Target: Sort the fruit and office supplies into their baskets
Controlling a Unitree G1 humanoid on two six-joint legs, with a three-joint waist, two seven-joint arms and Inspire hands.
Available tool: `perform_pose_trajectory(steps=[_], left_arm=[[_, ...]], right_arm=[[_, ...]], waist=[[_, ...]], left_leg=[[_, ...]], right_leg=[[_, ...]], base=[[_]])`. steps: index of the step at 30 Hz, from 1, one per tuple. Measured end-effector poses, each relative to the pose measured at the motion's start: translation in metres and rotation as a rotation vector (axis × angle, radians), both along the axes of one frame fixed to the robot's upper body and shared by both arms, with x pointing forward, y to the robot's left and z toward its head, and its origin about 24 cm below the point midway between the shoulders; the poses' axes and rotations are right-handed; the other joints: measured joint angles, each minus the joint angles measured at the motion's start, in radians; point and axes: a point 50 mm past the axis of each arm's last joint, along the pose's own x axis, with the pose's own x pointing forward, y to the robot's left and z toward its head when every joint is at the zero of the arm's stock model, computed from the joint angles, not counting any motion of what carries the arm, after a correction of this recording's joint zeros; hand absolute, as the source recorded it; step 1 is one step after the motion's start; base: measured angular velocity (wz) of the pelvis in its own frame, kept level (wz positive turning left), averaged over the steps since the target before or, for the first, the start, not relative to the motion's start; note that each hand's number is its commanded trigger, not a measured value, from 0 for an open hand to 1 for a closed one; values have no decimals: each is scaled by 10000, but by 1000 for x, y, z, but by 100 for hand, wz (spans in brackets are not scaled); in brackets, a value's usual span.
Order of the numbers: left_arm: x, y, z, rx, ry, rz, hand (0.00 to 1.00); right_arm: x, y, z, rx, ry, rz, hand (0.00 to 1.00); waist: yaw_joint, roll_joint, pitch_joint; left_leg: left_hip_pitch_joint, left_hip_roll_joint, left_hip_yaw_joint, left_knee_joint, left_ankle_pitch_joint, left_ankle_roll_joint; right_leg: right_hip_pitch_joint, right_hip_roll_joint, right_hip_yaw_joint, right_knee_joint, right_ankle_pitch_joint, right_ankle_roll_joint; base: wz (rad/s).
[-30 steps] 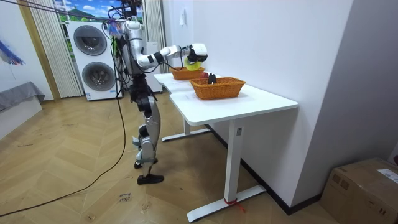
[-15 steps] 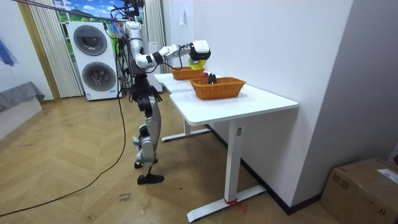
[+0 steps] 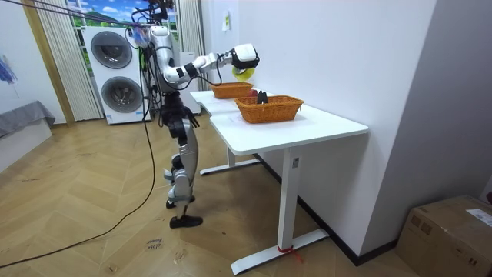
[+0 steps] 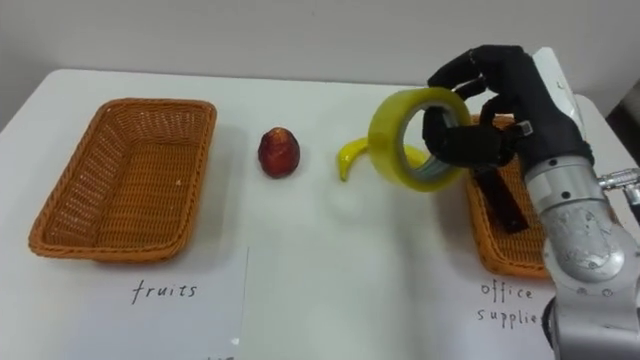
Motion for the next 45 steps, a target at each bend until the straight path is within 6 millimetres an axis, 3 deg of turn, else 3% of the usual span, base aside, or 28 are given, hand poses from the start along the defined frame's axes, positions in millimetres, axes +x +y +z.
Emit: perform_pose_trajectory(steps=[7,12,14,20,24,30,45], left_arm=[[-1,0,-1,7,104,100,0],[0,0,0,47,71,133,0],[0,0,-2,21,156,163,0],[-1,0,-2,13,198,196,0],[-1,0,-2,27,190,191,0],[1,1,-1,29,125,179,0],[5,4,1,41,-36,263,0]], right_arm=[[-3,-15,3,374,-471,-964,100],[-1,-21,-6,475,-182,-1416,100],[-1,-22,-8,457,-121,-1467,100],[-1,-23,-10,498,-52,-1534,100],[-1,-24,-10,509,-45,-1595,100],[0,-30,-21,639,412,-1843,100],[-1,-40,-39,572,1242,-2314,100]], waist=[[-253,53,25],[-477,96,-4],[-504,129,-50],[-634,72,-51],[-660,6,-12],[-664,-44,-33],[-630,51,-52]], left_leg=[[-29,-10,-18,6,1,1],[-10,-6,15,-26,2,0],[-2,9,96,-37,5,-1],[29,32,213,-51,5,-2],[76,28,231,-55,4,-2],[149,32,301,-164,3,-2],[159,38,417,-193,4,-1]], right_leg=[[-14,2,10,-22,0,1],[-54,26,76,-22,0,1],[-139,50,217,4,1,1],[-152,78,321,-11,4,-4],[-152,73,336,-24,3,-4],[-125,114,466,-168,64,20],[-117,118,561,-150,83,21]], base=[[0],[-3],[-14],[-6],[0],[-4],[-1]])
